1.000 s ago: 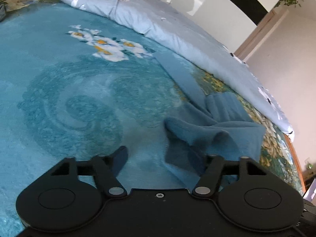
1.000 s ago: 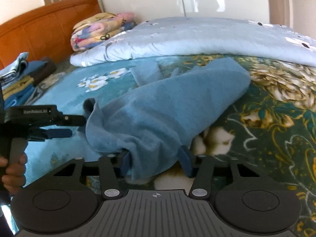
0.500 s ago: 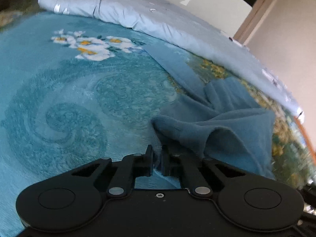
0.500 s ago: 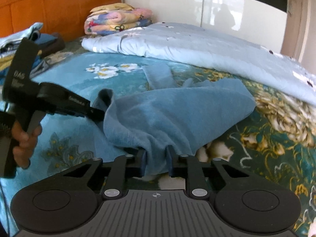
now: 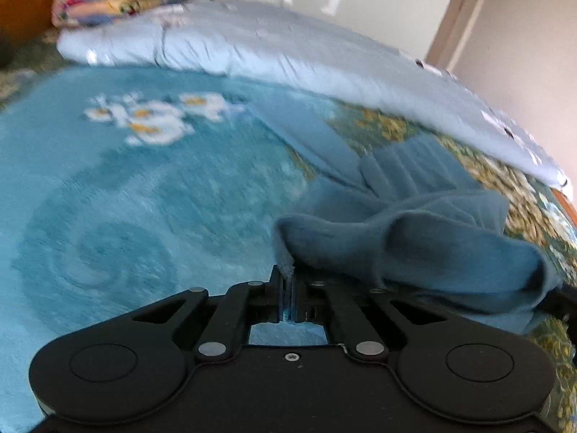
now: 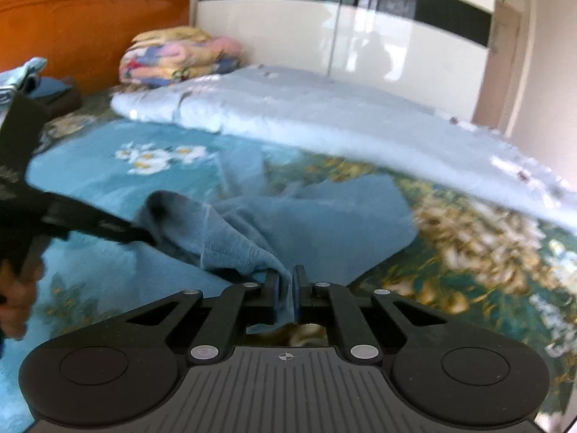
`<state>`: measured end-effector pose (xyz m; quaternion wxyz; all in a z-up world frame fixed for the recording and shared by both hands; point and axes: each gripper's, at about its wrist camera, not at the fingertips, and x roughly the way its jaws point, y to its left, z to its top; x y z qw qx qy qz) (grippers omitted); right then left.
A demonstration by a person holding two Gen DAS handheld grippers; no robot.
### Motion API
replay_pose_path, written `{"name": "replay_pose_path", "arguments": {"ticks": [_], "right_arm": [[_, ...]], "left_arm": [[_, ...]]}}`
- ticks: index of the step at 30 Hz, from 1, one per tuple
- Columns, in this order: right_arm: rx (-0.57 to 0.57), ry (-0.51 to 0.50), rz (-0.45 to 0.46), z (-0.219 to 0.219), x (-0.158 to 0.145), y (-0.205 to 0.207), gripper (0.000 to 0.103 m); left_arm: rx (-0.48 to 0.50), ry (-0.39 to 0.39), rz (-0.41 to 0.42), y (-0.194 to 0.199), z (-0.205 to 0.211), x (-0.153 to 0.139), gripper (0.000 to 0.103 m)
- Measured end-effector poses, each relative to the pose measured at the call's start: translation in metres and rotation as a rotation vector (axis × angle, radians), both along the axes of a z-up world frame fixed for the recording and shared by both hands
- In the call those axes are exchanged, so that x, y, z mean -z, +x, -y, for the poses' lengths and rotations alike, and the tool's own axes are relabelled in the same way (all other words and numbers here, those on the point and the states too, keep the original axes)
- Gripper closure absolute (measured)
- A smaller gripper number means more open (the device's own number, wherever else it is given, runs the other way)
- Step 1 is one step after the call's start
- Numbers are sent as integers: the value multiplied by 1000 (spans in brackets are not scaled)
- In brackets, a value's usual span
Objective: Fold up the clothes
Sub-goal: 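Lift the shirt high with both grippers to shake it open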
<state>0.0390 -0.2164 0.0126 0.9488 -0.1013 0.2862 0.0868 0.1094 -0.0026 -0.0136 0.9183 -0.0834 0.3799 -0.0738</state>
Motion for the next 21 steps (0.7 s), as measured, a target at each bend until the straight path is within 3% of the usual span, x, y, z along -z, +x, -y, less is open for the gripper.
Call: {"name": "replay_pose_path", "arguments": {"ticks": [3, 7, 15, 21], "right_arm": [[16, -77, 105, -2, -7, -1, 98], [62, -100, 221, 3, -26, 7, 98], [67, -141, 518, 5, -96, 11, 98], [39, -173, 736, 5, -153, -14, 98]], "left_arm": [[-7, 52, 74, -6, 6, -23, 102], [-15, 96, 188, -14, 9, -68, 102], [-40, 157, 409, -42, 10, -154, 102], [-71, 199, 590, -79, 7, -229, 102]]}}
